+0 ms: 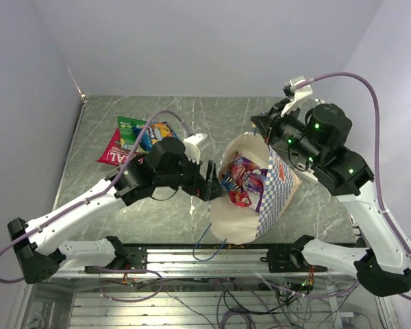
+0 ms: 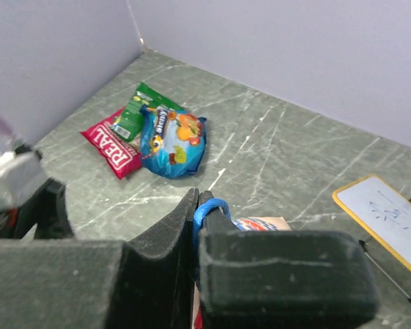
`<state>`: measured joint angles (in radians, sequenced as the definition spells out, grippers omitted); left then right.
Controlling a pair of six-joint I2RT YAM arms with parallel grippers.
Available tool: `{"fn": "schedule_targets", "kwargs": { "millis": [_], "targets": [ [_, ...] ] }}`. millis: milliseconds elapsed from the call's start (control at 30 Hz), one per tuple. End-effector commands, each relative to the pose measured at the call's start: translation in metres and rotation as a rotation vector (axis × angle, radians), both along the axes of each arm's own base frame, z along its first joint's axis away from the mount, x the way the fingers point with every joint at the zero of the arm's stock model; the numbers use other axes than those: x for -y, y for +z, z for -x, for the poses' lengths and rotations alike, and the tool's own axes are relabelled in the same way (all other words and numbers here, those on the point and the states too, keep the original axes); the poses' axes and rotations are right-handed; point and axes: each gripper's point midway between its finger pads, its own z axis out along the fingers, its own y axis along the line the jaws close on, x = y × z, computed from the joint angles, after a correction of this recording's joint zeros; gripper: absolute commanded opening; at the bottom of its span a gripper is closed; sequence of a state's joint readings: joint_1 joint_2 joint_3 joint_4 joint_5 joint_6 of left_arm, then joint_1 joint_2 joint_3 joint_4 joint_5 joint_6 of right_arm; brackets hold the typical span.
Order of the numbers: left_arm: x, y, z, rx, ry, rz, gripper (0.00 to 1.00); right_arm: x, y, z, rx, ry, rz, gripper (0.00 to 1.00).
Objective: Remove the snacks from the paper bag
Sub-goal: Adjust the paper bag at the center of the board.
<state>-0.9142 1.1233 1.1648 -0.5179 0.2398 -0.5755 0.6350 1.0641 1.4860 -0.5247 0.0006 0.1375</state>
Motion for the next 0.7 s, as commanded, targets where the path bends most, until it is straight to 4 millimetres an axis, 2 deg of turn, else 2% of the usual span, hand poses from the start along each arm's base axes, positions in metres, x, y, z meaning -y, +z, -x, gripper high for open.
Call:
{"fn": "schedule_targets", "kwargs": {
  "millis": [0, 100, 167, 300, 400, 433, 500, 600, 633, 667],
  "targets": [
    [-0.012, -0.024, 0.008, 0.011, 0.052, -0.172, 0.98, 0.001, 0.017, -0.019, 0.069, -0.057, 0.009, 0.00],
    [-0.033, -0.047, 0.019, -0.021, 0.099, -0.243, 1.00, 0.000, 0.025, -0.023, 0.102, -0.064, 0.005, 0.00],
    [-0.035, -0.057, 0.027, -0.052, 0.088, -0.229, 1.00, 0.002, 0.028, -0.027, 0.125, -0.081, 0.014, 0.00],
    [-0.021, -0.064, 0.042, -0.108, 0.019, -0.163, 0.91, 0.011, 0.036, -0.040, 0.193, -0.140, 0.066, 0.00],
    [-0.006, -0.065, 0.047, -0.124, -0.043, -0.133, 0.78, 0.017, 0.048, -0.053, 0.261, -0.190, 0.142, 0.00],
    [-0.003, -0.067, 0.049, -0.128, -0.055, -0.139, 0.76, 0.020, 0.052, -0.058, 0.282, -0.211, 0.175, 0.00],
    [0.004, -0.072, 0.054, -0.141, -0.101, -0.139, 0.79, 0.023, 0.062, -0.068, 0.321, -0.239, 0.231, 0.00],
    [0.011, -0.089, 0.062, -0.179, -0.153, -0.163, 0.83, 0.025, 0.079, -0.082, 0.379, -0.245, 0.309, 0.00],
    [0.011, -0.096, 0.061, -0.184, -0.154, -0.187, 0.81, 0.027, 0.088, -0.085, 0.416, -0.244, 0.338, 0.00],
    [0.011, -0.100, 0.057, -0.176, -0.142, -0.213, 0.75, 0.027, 0.088, -0.091, 0.430, -0.238, 0.359, 0.00]
  ]
}}
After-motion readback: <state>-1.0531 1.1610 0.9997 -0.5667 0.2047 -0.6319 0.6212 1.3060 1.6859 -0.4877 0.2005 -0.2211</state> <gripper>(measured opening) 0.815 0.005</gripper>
